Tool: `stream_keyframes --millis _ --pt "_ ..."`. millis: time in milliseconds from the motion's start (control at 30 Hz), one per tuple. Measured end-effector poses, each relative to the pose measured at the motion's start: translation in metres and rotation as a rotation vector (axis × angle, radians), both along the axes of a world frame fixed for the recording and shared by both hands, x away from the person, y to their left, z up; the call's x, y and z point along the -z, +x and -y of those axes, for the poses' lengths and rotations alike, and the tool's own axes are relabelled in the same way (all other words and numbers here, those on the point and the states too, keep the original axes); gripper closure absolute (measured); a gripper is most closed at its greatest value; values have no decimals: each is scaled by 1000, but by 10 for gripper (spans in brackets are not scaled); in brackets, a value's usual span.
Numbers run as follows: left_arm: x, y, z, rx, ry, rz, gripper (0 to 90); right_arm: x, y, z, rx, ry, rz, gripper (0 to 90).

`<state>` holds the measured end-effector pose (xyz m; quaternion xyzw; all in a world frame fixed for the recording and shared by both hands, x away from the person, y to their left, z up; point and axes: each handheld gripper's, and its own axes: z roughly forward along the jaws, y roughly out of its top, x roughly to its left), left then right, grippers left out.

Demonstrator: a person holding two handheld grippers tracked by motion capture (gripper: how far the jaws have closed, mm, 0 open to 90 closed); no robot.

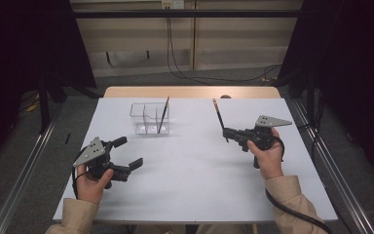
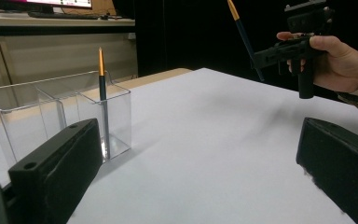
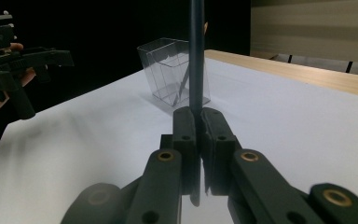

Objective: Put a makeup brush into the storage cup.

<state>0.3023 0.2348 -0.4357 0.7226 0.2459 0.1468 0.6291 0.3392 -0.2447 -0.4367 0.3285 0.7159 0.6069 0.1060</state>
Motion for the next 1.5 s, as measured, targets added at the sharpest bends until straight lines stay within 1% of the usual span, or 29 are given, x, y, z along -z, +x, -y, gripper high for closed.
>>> stream_keyframes --millis 400,500,767,800,1067,1367,1433,1500 --pt "0 0 1 5 -6 -6 2 2 -1 -14 -32 14 1 853" --pt "-1 0 1 8 -3 -4 2 2 -2 -18 -47 16 4 853" --pt "-1 0 3 5 -13 -10 2 0 -4 -28 -81 25 13 853" --pt "-1 1 3 8 -5 -7 2 1 -4 -30 -88 21 14 853" --pt "-1 1 6 15 -6 -12 2 2 -6 -38 -109 25 14 853" --pt "-2 2 8 20 -17 -20 2 6 -9 -47 -135 26 9 852" --pt "-2 2 8 24 -12 -17 2 6 -9 -48 -140 24 11 853" --pt "-2 3 10 26 -24 -21 2 5 -10 -50 -149 27 13 853"
